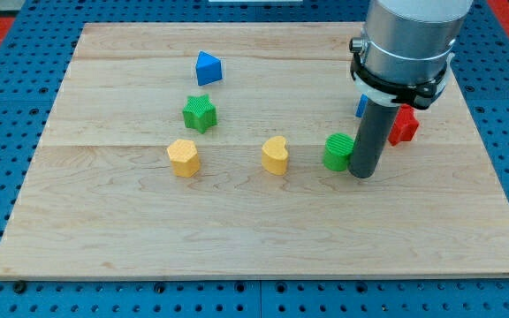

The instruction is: Slightly push the hexagon upwards

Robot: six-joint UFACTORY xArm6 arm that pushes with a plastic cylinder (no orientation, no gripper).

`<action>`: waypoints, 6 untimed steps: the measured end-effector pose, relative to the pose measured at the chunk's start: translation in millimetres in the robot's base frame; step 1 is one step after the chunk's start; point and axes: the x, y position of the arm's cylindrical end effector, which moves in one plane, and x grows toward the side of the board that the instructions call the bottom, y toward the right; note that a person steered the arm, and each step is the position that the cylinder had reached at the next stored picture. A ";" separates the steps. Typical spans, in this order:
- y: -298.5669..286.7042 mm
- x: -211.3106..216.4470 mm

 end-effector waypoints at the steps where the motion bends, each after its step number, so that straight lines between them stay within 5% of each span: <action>1: -21.2 45.9; 4: -232.5 24.5; 6: -235.1 -1.0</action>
